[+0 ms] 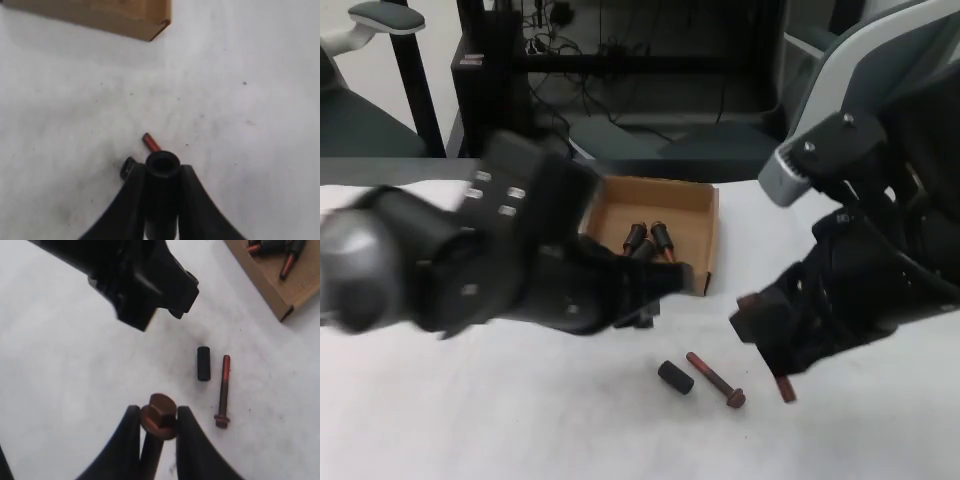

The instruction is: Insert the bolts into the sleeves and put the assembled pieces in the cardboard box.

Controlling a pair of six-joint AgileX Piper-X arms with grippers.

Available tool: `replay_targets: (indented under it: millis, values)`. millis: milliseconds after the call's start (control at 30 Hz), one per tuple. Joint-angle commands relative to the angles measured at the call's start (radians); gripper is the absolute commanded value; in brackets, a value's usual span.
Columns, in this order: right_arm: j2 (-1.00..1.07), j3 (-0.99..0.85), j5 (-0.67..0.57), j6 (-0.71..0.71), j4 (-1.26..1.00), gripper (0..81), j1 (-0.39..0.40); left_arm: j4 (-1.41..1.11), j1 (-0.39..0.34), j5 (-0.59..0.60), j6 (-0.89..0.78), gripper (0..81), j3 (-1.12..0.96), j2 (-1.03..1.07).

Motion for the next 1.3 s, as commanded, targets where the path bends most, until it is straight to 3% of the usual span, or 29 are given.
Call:
replay_targets:
  millis: [0,233,400,567,800,1067,1267]
  values:
    - [-0.012,-0.001,-0.020,0.042,-0.065,0.6,-0.003,-0.045,0.039,0.119,0.084,1.7,0.051,-0.080]
    - [0.014,-0.001,-0.084,0.186,-0.221,0.6,-0.003,-0.049,0.116,0.362,0.258,1.7,0.183,-0.276]
    - [0.079,-0.001,-0.167,0.332,-0.390,0.6,-0.003,-0.098,0.183,0.505,0.294,1.7,0.274,-0.396]
    - [0.138,-0.001,-0.222,0.464,-0.564,0.6,-0.003,-0.253,0.258,0.691,0.332,1.7,0.321,-0.431]
    - [0.181,-0.003,-0.232,0.561,-0.726,0.6,-0.003,-0.302,0.334,0.834,0.384,1.7,0.328,-0.430]
    - [0.184,-0.003,-0.232,0.571,-0.745,0.6,-0.003,-0.302,0.339,0.862,0.435,1.7,0.328,-0.403]
    - [0.184,-0.003,-0.232,0.571,-0.745,0.6,-0.003,-0.302,0.339,0.810,0.340,1.7,0.328,-0.308]
